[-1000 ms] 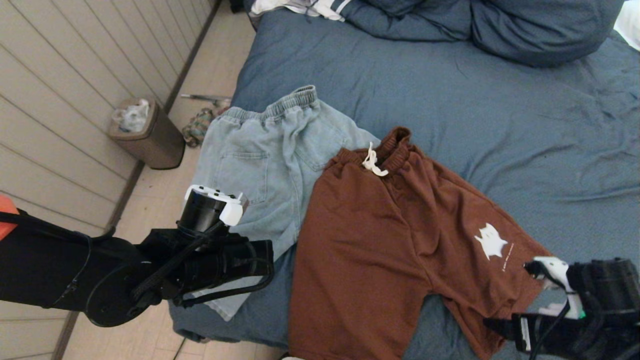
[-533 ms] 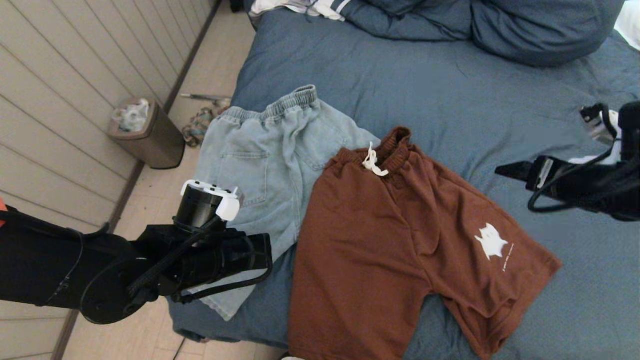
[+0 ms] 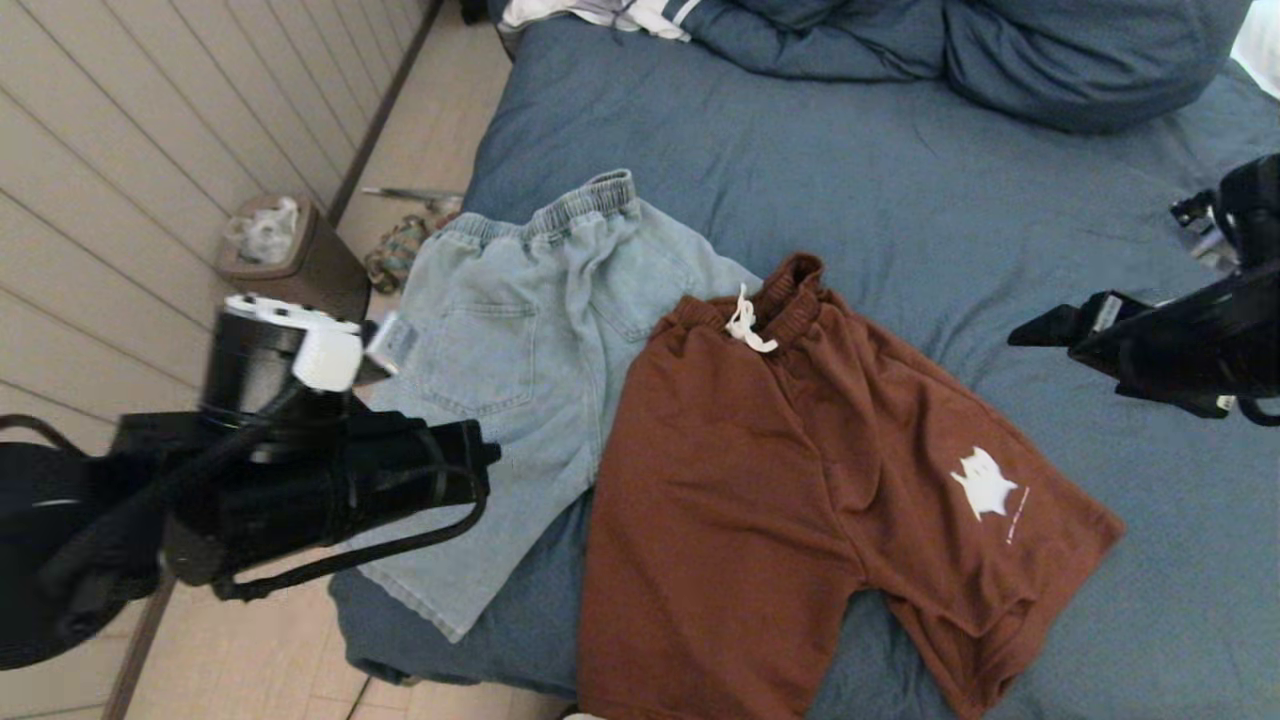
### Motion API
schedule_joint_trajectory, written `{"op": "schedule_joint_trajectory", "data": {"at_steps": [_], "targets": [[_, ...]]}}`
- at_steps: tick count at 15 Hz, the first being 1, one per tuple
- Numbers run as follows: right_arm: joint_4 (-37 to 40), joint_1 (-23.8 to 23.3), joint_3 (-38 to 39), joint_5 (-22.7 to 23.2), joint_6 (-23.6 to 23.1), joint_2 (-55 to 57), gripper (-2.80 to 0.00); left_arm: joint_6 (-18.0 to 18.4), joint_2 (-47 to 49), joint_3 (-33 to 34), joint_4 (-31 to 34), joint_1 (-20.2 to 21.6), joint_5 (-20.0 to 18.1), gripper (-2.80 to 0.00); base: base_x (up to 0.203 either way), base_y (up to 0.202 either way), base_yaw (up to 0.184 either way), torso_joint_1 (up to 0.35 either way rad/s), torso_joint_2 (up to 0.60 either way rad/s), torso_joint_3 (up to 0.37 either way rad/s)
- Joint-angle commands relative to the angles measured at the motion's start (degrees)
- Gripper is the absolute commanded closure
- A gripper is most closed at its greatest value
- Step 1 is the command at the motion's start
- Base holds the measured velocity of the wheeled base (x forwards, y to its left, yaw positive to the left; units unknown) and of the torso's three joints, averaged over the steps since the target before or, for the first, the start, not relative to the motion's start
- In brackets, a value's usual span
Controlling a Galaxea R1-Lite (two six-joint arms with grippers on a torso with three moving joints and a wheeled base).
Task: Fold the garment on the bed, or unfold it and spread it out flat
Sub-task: Fold the brown shorts
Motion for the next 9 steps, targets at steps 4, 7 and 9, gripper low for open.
{"op": "schedule_joint_trajectory", "data": {"at_steps": [4, 7, 9], "targets": [[0.1, 9.2, 14.6, -0.3, -10.5, -32.2, -2.80, 4.9, -35.3, 0.9, 20.4, 1.3, 2.5, 0.00, 0.000, 0.000, 0.000, 0.000, 0.00, 0.000], [0.9, 11.7, 26.6, -3.5, -15.0, -47.7, -2.80, 11.0, -53.2, 3.3, 32.1, 1.5, 12.8, 0.00, 0.000, 0.000, 0.000, 0.000, 0.00, 0.000], [2.0, 12.1, 32.8, -6.6, -17.5, -56.0, -2.80, 13.9, -62.3, 5.5, 41.2, 1.8, 19.3, 0.00, 0.000, 0.000, 0.000, 0.000, 0.00, 0.000]]}}
